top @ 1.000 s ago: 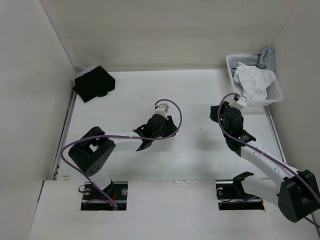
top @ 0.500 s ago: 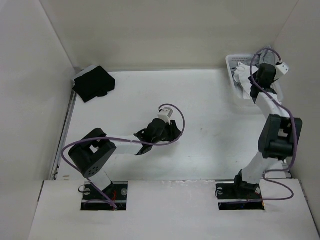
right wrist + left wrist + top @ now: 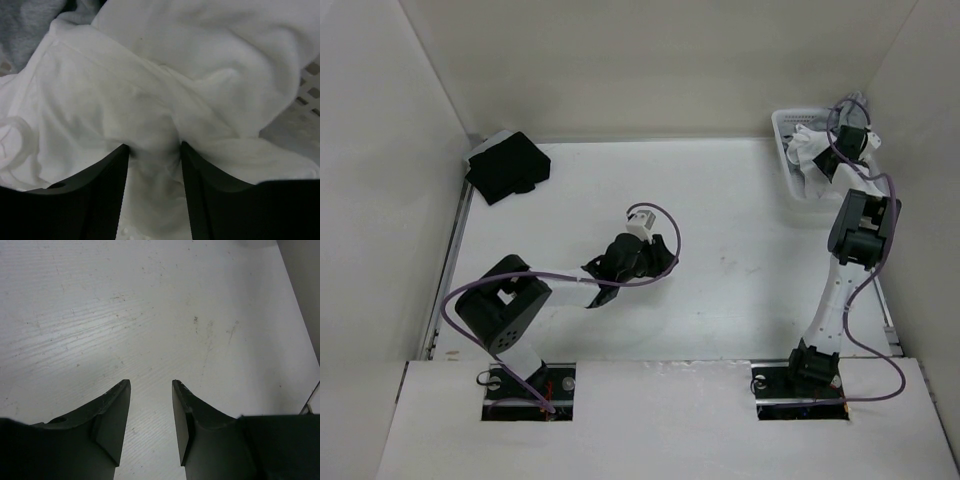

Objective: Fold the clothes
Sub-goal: Grab the tank top from the pile, then move the tank top to the center of the board

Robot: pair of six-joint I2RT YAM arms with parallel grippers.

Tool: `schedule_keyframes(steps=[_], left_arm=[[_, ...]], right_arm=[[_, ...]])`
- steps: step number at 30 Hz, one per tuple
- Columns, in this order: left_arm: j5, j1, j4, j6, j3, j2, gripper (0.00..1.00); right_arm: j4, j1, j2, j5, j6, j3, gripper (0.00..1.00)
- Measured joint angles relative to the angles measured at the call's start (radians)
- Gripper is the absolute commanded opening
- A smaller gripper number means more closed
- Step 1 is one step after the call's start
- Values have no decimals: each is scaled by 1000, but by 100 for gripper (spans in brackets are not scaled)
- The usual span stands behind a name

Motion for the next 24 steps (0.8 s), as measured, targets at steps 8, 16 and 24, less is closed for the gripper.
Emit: schedule_keyframes(steps=[8,16,24], left_arm=[[15,21,29,-15,-10,0,37],[45,29,49,-42,-10,12,37],[63,37,50,-57,-10,16,35]], right_arm=[[-4,-1,37,-16,86,47,4],[156,-2,-411,-47,137,-360,4],[247,108,-811,-63,124,-467,2]])
